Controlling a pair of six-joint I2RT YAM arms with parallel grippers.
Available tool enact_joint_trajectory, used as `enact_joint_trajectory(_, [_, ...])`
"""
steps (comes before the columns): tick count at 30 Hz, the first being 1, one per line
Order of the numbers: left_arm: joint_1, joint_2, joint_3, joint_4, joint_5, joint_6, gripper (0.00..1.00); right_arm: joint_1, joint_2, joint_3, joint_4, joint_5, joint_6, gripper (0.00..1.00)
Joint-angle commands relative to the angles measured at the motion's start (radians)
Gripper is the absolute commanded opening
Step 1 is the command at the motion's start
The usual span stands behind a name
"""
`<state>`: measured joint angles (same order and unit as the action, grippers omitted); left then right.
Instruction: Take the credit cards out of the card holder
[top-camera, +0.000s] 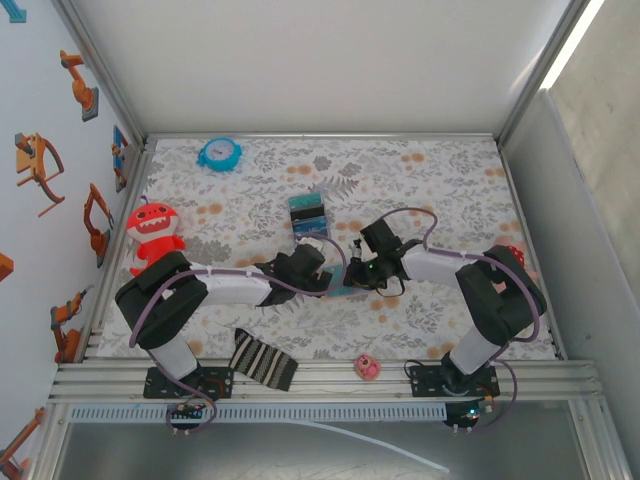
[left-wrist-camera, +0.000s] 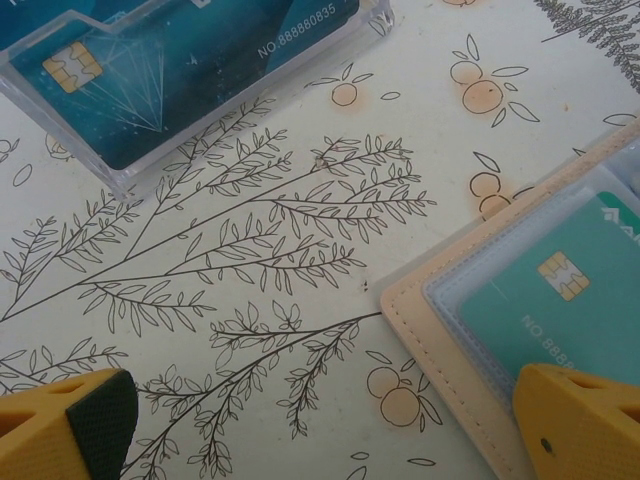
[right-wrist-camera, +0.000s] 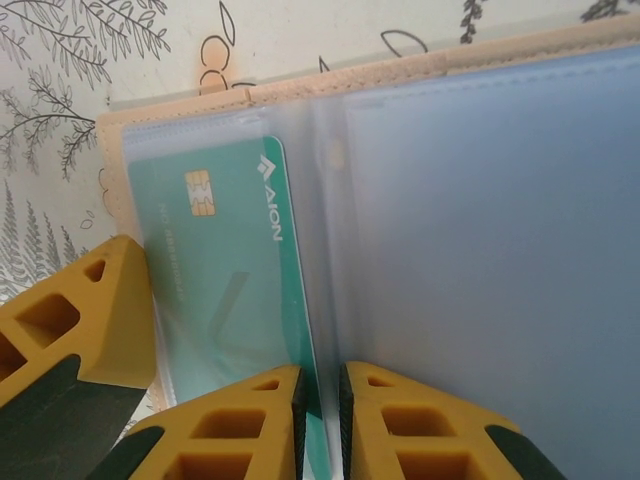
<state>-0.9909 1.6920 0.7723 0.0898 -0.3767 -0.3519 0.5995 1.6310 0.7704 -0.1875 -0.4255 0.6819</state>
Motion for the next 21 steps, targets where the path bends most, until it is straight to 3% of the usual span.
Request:
enact_joint_trajectory(1, [-0.012,0.006,0.016,-0.055,-0.015,0.031,0.97,-0.004,0.016,-0.024,0.059,-0.043,0.033,0.17])
enact_joint_trajectory(21, [-0.02,0.002,0.028,-0.07,-0.028,0.039,0.97,-0.039,-0.016,-0.091,0.194,-0.123,0.098,0.14])
